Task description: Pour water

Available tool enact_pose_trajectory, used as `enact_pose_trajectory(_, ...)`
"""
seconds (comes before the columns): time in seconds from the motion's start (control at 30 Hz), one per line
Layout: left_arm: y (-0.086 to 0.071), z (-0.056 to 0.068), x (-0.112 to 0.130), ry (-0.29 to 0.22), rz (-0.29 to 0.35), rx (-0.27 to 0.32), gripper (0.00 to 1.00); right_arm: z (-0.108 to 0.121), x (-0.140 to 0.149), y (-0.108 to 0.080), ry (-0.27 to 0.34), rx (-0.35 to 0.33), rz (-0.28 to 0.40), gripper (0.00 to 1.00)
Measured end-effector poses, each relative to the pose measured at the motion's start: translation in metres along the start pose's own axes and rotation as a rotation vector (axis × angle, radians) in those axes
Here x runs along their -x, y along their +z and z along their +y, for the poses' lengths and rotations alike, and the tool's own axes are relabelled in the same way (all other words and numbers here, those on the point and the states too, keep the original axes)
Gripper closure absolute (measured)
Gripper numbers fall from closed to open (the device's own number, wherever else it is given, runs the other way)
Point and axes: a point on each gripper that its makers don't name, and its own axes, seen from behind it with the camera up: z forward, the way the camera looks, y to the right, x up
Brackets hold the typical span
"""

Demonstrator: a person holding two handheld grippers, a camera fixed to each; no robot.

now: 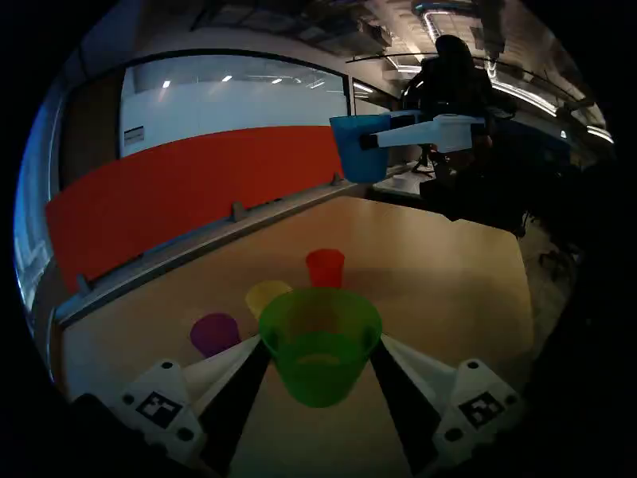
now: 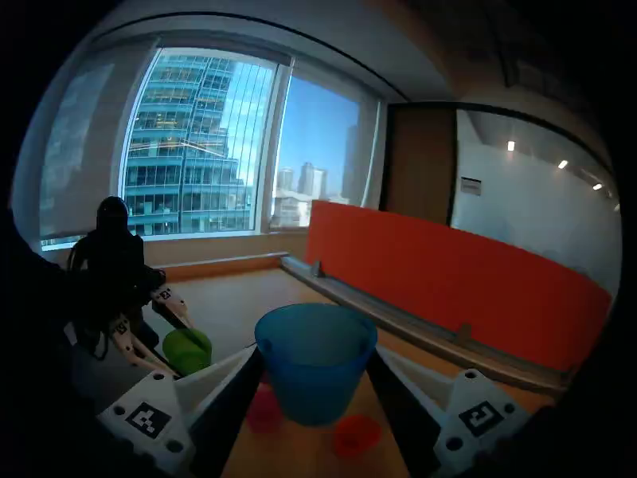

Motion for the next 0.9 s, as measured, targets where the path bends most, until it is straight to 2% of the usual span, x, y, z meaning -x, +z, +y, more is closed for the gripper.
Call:
enact_pose_trajectory(0.4,0.008,-0.003,0.028,-0.001,-0.104,0.013,0.16,0.0,0.035,0.011,0.005,-0.024,-0.072,0.11)
enact_pose_trajectory(0.9,0.017,-0.007,0.06,-0.011,-0.2,0.031,0.16,-0.003,0.076,0.025,-0.005,-0.048,-0.168,0.11)
